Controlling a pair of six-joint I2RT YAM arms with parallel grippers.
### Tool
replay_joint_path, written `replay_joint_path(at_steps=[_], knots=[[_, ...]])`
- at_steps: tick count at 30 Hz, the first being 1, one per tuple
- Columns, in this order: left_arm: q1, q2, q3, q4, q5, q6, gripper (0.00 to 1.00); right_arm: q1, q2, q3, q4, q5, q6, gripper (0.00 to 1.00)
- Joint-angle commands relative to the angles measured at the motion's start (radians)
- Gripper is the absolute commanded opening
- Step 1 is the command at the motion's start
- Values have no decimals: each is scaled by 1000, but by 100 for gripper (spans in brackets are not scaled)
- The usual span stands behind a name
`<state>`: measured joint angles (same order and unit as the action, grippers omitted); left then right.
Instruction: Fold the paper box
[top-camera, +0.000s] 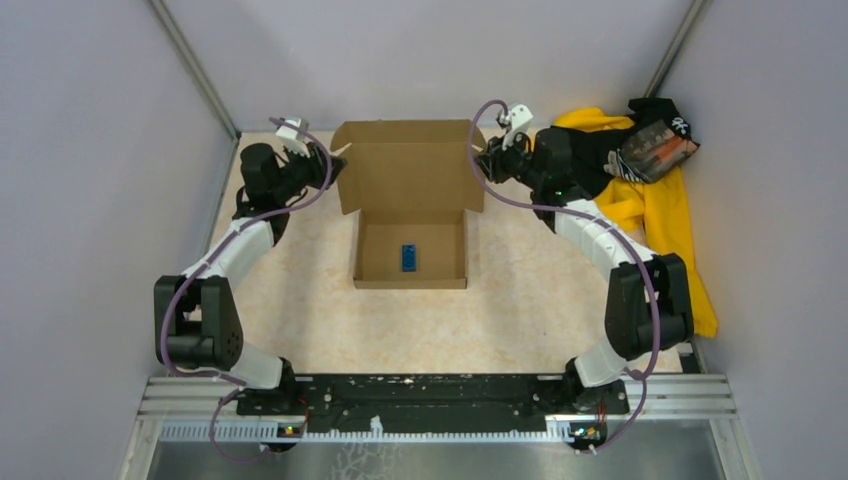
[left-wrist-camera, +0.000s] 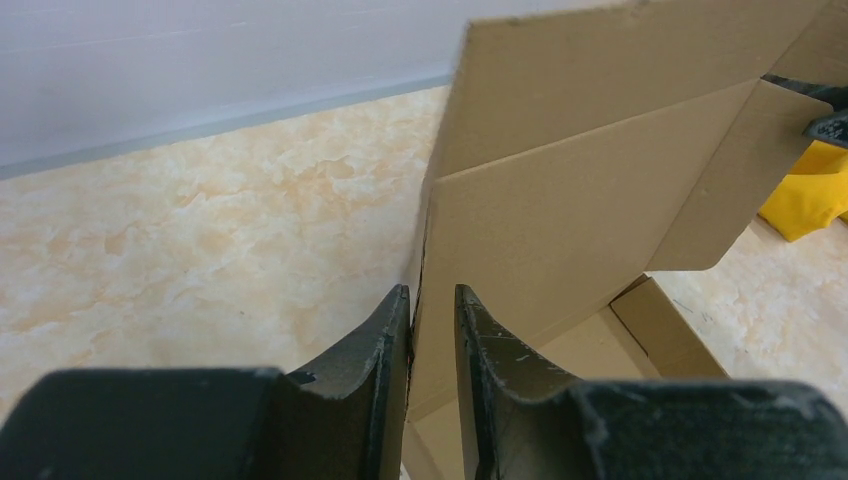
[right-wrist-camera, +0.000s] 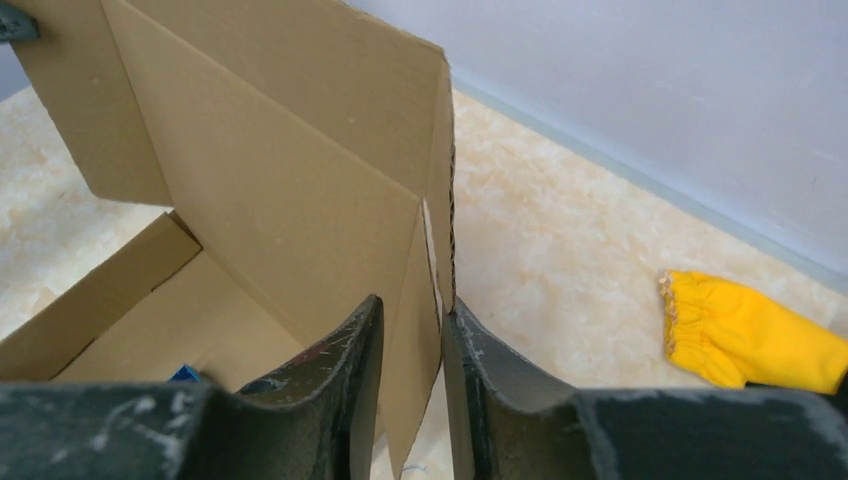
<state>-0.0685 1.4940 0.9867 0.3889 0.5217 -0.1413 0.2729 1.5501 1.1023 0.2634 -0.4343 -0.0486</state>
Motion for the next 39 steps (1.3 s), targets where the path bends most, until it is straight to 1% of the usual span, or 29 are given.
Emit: replay_joint_path(at_steps=[1, 2, 5, 15, 21, 25, 29, 33, 36, 39], knots=[[-12, -5, 36, 9, 14, 17, 29, 8, 17, 100, -1, 11, -15, 26], [-13, -6, 36, 6, 13, 18, 29, 8, 21, 112, -10, 10, -17, 23], [-17, -9, 35, 3, 9, 20, 28, 8, 24, 134, -32, 7, -21, 19], [-31, -5, 52, -11, 2, 29, 28, 8, 35, 153, -97, 14, -54, 19], [-36, -7, 64, -23, -4, 35, 28, 9, 45, 163, -100, 17, -57, 22], [-37, -2, 60, -23, -7, 38, 29, 10, 57, 176, -106, 22, -57, 26], [-37, 0, 61, -22, -7, 40, 29, 11, 65, 186, -115, 29, -62, 27], [-37, 6, 60, -22, -9, 44, 29, 11, 61, 185, -108, 50, -71, 32], [-37, 8, 58, -20, -10, 46, 28, 12, 58, 184, -98, 56, -77, 38], [-37, 12, 57, -19, -9, 45, 28, 11, 61, 187, -94, 58, -77, 39]])
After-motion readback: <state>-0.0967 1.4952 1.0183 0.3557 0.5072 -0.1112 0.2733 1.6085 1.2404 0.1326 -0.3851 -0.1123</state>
